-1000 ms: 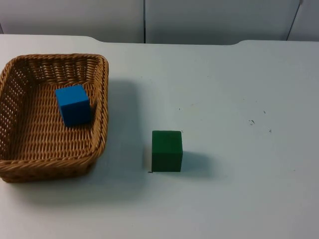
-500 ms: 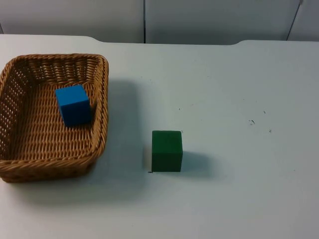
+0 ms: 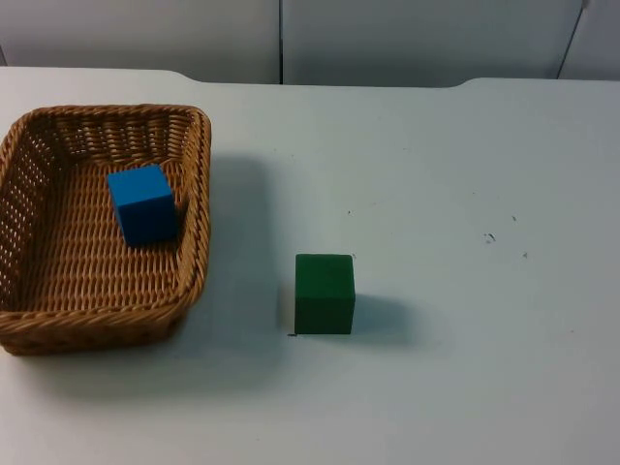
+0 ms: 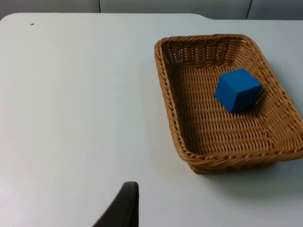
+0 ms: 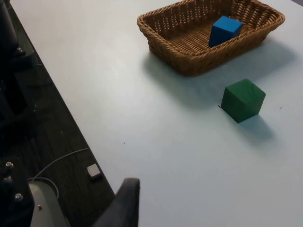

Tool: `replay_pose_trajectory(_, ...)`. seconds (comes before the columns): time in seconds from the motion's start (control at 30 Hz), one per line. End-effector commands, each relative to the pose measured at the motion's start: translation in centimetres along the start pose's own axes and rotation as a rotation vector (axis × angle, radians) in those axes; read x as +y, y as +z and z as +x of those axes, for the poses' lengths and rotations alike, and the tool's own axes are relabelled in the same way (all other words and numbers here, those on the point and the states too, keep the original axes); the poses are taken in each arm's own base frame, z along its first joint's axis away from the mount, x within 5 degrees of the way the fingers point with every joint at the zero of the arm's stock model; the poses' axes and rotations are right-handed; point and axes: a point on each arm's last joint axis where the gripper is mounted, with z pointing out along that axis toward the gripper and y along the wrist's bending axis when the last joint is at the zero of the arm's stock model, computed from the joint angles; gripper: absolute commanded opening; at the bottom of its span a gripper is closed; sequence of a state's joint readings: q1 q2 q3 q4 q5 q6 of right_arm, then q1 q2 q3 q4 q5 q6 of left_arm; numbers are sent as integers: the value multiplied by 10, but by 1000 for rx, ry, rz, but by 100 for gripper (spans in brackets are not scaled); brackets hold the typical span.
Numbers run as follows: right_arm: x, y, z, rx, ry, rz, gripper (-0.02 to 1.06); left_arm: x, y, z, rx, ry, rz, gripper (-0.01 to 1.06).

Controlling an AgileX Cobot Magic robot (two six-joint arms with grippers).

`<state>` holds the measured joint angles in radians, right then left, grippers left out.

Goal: Pick up the basket with the left hand and place the blue cube into the basket with the right hand.

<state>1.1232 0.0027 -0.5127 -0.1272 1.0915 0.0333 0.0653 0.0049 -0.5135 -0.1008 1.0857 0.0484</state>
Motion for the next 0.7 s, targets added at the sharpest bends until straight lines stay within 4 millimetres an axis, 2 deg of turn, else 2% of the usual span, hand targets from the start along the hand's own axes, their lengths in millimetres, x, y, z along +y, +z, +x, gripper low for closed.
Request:
replay_pose_trajectory(0.0, 0, 1, 0, -13, -7, -3, 105, -1, 0, 0, -13, -2, 4, 105)
replay_pose_trajectory(0.47, 0, 1, 0, -12, -3, 4, 105, -1, 0, 0, -13, -2, 4, 105)
replay_pose_trajectory(0.67, 1, 0, 1, 0, 70, 143, 105, -1, 0, 0, -13, -2, 4, 105)
